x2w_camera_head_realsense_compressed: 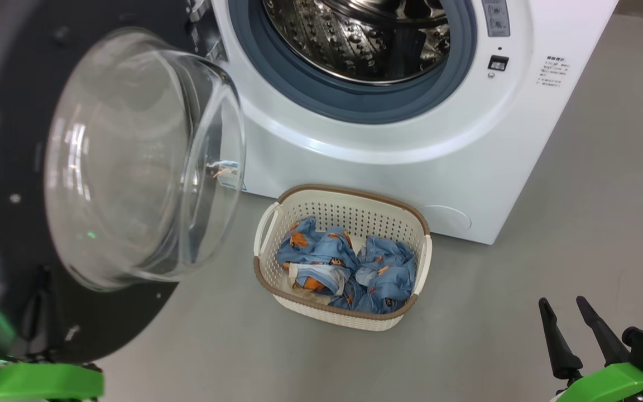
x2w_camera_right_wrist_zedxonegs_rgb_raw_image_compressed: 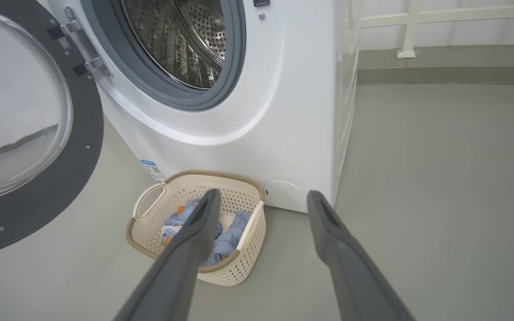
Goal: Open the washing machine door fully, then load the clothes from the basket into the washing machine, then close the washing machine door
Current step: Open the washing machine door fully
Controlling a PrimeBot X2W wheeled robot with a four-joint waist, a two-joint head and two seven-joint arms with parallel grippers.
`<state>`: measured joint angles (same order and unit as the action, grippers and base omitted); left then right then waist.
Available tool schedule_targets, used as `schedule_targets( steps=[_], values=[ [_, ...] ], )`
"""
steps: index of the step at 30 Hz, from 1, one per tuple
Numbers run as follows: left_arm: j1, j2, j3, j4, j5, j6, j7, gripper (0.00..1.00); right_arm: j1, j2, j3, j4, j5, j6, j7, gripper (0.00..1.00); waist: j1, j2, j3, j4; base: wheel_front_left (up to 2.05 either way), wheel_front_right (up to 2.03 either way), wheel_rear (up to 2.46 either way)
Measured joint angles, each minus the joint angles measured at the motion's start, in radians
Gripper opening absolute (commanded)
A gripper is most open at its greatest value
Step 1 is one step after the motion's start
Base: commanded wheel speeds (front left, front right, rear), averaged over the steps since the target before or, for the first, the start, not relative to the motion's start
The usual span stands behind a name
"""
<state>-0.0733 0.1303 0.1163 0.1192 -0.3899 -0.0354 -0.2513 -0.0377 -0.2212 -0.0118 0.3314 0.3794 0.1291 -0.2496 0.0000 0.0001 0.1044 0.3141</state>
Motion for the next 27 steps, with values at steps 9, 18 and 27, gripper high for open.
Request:
schedule_targets(
  steps=[9,18,27],
  values=[
    [-0.096,0.025,0.125,0.101,0.030,-0.006,-0.001,0.00,-0.013,-0.005,0.002,-0.010,0.000,0.000,0.000,1.00,0.0000,0.0000,0.042,-0.004,0.00,0.00,0.00],
    [-0.222,0.073,0.250,0.221,0.073,-0.024,-0.004,0.00,-0.069,-0.010,0.003,-0.016,-0.002,0.000,0.000,1.00,0.0000,0.0000,0.096,-0.007,0.00,0.00,0.00],
    [-0.383,0.134,0.350,0.389,0.113,-0.074,-0.004,0.00,-0.114,-0.030,0.011,-0.021,-0.016,0.000,0.000,1.00,0.0000,0.0000,0.163,-0.016,0.00,0.00,0.00]
  ],
)
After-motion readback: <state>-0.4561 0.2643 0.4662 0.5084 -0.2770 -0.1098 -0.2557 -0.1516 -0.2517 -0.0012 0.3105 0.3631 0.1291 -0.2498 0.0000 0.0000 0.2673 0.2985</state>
